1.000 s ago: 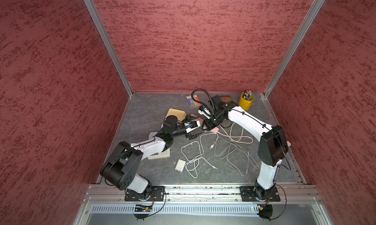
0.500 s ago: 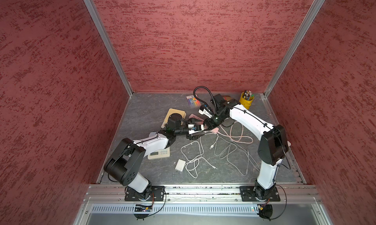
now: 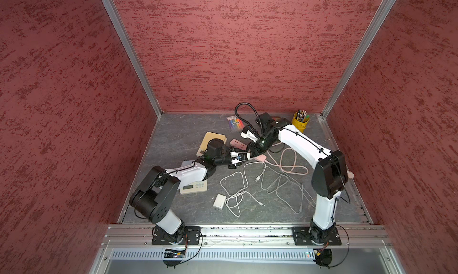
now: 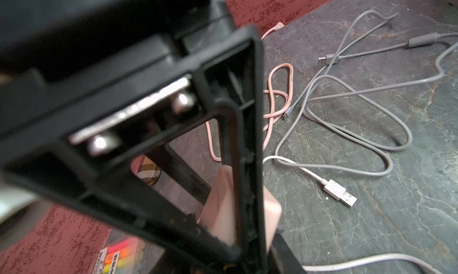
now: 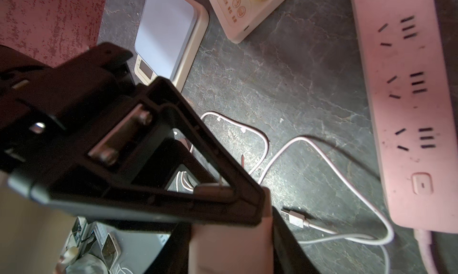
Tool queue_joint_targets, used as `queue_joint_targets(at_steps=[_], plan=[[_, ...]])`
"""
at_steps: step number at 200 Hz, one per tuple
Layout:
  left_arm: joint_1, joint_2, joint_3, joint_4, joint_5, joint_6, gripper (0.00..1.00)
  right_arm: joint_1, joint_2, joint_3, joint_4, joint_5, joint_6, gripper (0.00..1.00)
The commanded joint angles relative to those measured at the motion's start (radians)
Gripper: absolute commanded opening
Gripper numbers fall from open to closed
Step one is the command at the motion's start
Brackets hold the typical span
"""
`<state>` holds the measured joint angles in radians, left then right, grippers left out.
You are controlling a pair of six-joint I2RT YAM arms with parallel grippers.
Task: Charge the electronic scale
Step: Pick up the plug from the center of the board.
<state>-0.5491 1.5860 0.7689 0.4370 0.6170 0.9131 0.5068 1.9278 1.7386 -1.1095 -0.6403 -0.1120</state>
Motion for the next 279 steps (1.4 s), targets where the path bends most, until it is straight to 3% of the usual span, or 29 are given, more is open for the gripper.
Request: queue_joint_targets(at_steps=[1, 40, 83, 108, 128, 160, 235, 279], plan=[[-0.008, -0.005, -0.004, 0.027, 0.009, -0.059, 0.37, -0.001, -0.027, -0.019, 0.088, -0.052, 0.027, 0.4], [-0.006, -0.004, 0.008, 0.068, 0.004, -0.14, 0.1, -0.001, -0.098, -0.077, 0.293, -0.009, 0.163, 0.63], [0.024, -0.012, 0.014, 0.091, 0.027, -0.29, 0.1, -0.008, -0.293, -0.239, 0.66, 0.2, 0.443, 0.73], [0.062, -0.019, 0.003, 0.133, 0.07, -0.402, 0.1, -0.008, -0.433, -0.444, 0.931, 0.223, 0.621, 0.77], [0.073, -0.023, 0.006, 0.118, 0.077, -0.402, 0.1, -0.008, -0.447, -0.509, 0.974, 0.204, 0.728, 0.84], [0.074, -0.022, 0.021, 0.076, 0.07, -0.379, 0.11, 0.009, -0.376, -0.48, 0.859, 0.192, 0.736, 0.78], [0.092, -0.007, 0.054, 0.073, 0.064, -0.446, 0.13, 0.038, -0.342, -0.508, 0.869, 0.203, 0.744, 0.78], [0.091, -0.006, 0.071, 0.049, 0.076, -0.461, 0.15, 0.062, -0.287, -0.496, 0.91, 0.171, 0.759, 0.59]])
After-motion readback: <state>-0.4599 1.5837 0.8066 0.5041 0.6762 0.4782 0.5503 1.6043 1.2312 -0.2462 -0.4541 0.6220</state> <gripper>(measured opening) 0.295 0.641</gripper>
